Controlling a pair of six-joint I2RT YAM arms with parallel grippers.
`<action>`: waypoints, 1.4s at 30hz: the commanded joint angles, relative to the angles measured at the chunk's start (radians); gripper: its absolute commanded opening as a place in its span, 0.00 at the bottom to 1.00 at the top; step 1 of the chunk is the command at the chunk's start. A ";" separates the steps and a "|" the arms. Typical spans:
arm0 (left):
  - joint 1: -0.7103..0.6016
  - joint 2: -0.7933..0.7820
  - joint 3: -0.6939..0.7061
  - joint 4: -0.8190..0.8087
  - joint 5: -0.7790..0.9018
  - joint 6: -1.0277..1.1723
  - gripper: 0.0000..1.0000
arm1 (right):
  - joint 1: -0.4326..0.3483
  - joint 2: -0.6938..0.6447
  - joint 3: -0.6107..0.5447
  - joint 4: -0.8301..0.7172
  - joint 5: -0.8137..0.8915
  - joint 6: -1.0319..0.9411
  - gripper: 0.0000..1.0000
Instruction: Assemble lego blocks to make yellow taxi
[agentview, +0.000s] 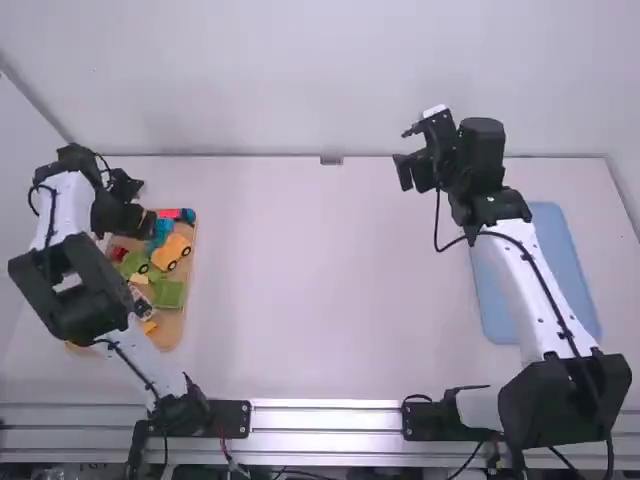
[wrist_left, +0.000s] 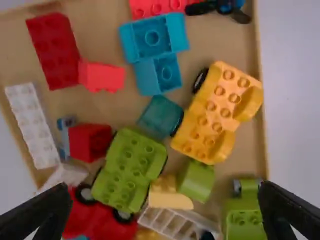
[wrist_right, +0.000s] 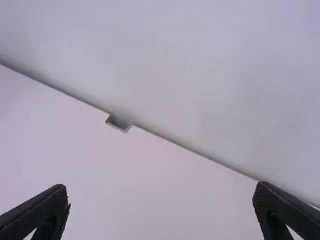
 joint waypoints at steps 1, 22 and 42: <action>-0.013 0.011 -0.043 -0.006 0.064 0.117 0.99 | 0.001 0.007 0.035 0.005 -0.003 -0.001 0.98; -0.074 0.012 -0.304 0.275 -0.035 0.140 0.89 | 0.002 0.007 0.035 0.042 -0.006 0.037 0.98; -0.048 0.014 -0.363 0.298 0.012 0.223 0.77 | 0.002 0.007 0.035 0.047 -0.007 0.044 0.98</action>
